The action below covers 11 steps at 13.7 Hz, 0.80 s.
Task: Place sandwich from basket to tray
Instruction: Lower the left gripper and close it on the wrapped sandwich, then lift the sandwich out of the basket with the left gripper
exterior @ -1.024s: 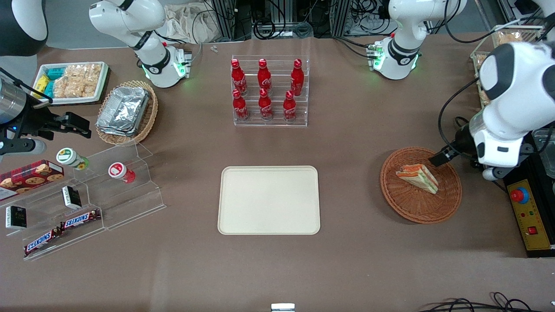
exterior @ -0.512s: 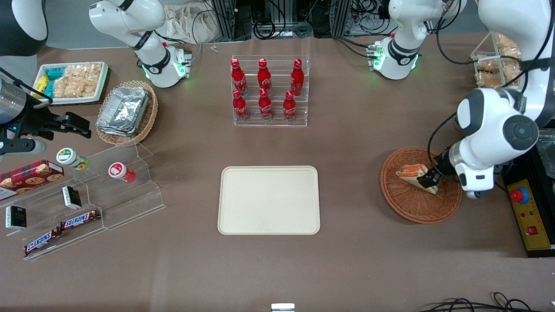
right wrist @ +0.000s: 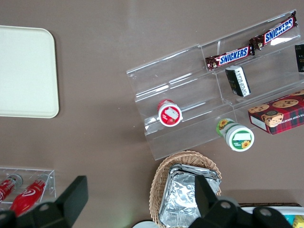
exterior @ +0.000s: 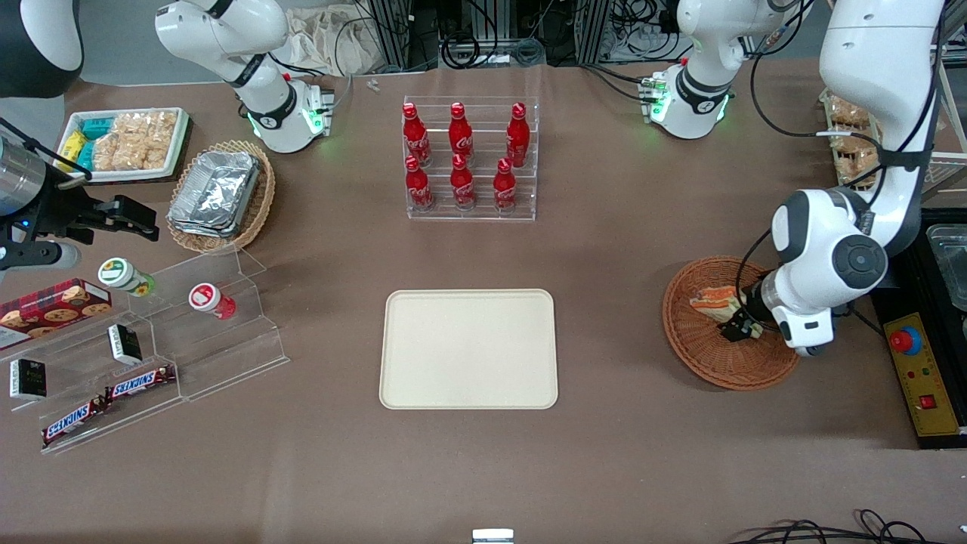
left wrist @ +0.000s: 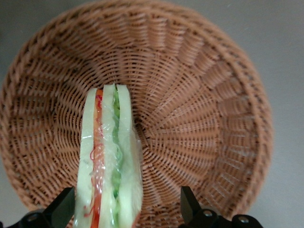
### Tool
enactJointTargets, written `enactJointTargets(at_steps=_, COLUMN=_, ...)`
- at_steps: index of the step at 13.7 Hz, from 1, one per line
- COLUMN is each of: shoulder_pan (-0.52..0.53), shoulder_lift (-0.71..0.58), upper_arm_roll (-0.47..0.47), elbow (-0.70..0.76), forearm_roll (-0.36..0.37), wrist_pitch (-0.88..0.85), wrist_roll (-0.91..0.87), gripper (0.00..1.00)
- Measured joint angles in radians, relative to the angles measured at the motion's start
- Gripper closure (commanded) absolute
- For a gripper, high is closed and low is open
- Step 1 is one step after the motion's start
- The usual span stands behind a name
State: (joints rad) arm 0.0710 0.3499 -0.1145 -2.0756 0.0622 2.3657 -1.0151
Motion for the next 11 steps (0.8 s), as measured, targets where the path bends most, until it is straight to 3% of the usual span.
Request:
enactJointTargets(at_steps=1, shoulder_pan=0.000, shoulder_lift=0.005, upper_arm_roll=0.002, elbow=-0.023, forearm_roll=0.000, wrist_pitch=0.036, wrist_roll=-0.005, gripper=0.11)
enactJointTargets(at_steps=3, shoulder_pan=0.000, shoulder_lift=0.017, upper_arm_roll=0.015, elbow=-0.044, forearm_roll=0.000, wrist_pitch=0.075, wrist_roll=-0.008, gripper=0.61)
enactJointTargets(at_steps=5, shoulder_pan=0.001, shoulder_lift=0.026, upper_arm_roll=0.021, elbow=-0.044, forearm_roll=0.000, wrist_pitch=0.080, wrist_roll=-0.008, gripper=0.97)
enactJointTargets(at_steps=9, shoulder_pan=0.000, shoulder_lift=0.013, upper_arm_roll=0.022, elbow=-0.032, forearm_roll=0.003, wrist_pitch=0.066, wrist_roll=-0.005, gripper=1.00)
enactJointTargets(at_steps=11, shoulder_pan=0.000, shoulder_lift=-0.019, upper_arm_roll=0.021, elbow=0.032, forearm_roll=0.009, wrist_pitch=-0.050, wrist_roll=0.029, gripper=1.00)
